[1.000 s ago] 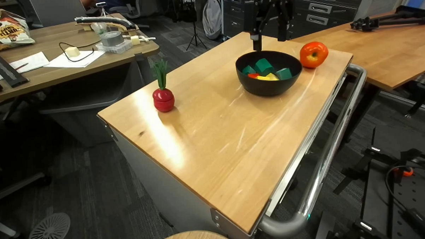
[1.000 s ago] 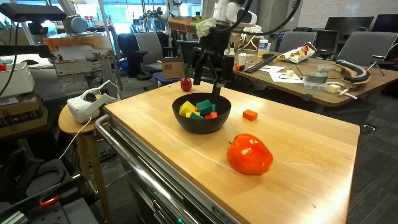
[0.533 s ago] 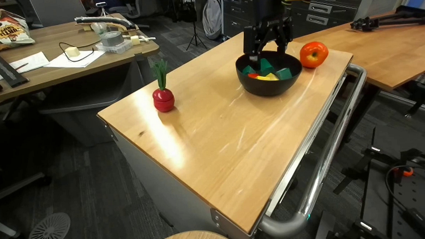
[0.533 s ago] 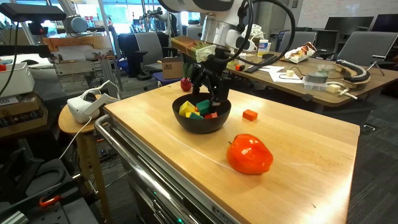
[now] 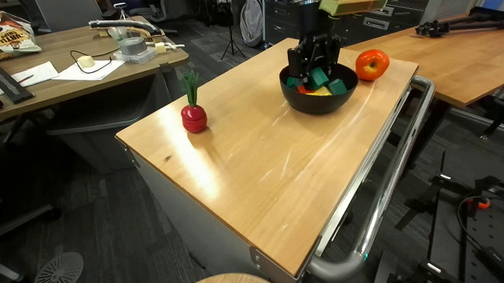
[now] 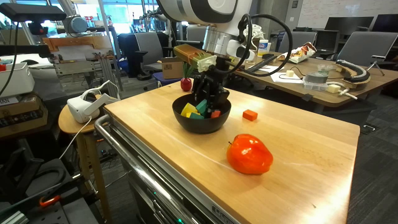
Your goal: Remove the contents of the black bowl one by one and place them on the table, then move the apple forward
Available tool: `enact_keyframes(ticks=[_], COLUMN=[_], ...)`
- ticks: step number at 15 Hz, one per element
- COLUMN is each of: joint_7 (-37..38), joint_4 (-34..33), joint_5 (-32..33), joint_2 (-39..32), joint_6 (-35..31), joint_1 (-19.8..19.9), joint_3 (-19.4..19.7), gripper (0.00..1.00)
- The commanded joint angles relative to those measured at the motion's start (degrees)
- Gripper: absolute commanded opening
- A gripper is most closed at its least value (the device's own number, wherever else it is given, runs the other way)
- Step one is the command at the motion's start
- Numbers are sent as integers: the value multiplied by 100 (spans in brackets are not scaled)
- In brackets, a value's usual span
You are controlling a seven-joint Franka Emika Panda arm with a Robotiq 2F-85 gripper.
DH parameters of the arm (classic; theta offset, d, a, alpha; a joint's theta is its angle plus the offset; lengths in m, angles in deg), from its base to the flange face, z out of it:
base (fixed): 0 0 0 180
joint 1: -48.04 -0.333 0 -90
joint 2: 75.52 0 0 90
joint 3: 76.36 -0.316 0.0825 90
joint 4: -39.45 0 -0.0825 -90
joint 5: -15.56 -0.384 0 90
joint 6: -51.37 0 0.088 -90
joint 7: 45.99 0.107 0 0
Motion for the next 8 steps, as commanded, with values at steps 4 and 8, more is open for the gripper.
enact_keyframes(ticks=[4,8], joint_7=[-127,-158], joint_4=[18,-59], joint_5=[-55,357], joint_2=[415,844], joint_6=[88,-186], joint_1=[-26,-326], joint_3=[-35,-233], gripper=[19,19])
